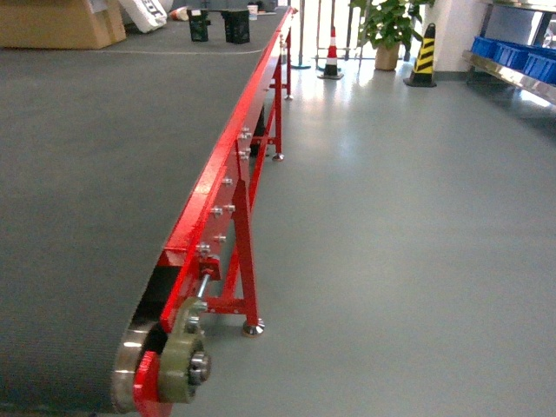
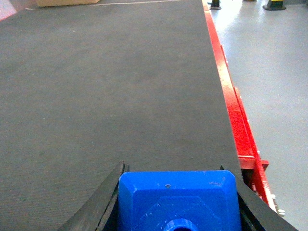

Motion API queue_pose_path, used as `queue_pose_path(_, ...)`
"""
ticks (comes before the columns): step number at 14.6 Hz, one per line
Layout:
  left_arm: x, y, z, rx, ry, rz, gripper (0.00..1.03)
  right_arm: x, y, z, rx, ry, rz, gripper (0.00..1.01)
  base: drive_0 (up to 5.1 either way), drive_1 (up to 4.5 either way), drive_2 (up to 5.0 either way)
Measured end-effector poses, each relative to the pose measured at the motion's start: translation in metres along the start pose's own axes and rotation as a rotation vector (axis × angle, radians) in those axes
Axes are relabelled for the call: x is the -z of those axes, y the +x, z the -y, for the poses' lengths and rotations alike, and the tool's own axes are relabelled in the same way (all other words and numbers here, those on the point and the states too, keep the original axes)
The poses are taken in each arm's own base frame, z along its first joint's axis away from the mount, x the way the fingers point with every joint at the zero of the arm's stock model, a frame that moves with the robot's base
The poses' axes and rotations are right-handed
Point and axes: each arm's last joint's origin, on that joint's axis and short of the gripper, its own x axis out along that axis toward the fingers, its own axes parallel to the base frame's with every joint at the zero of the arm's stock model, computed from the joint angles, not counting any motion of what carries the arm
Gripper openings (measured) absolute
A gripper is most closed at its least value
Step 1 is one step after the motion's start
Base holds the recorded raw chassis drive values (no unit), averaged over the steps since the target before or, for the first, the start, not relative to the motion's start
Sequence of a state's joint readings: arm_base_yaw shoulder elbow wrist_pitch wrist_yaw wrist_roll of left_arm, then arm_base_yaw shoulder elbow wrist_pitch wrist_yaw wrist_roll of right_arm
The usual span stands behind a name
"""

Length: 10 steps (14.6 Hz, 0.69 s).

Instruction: Sort blue parts and orange caps into right shelf containers

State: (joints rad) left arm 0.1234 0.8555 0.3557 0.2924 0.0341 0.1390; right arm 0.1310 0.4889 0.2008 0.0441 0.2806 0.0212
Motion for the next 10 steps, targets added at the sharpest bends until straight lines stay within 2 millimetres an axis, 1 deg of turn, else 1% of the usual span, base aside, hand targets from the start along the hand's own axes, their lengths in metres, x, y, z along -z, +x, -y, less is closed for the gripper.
queue_pose_path(10, 0.0002, 0.0001, 0.0, 0.0, 0.0, -0.002, 0.45, 0.0001, 0.0, 0.0, 0.0, 0.0, -0.001, 0.43, 5.0, -2.36, -2.4)
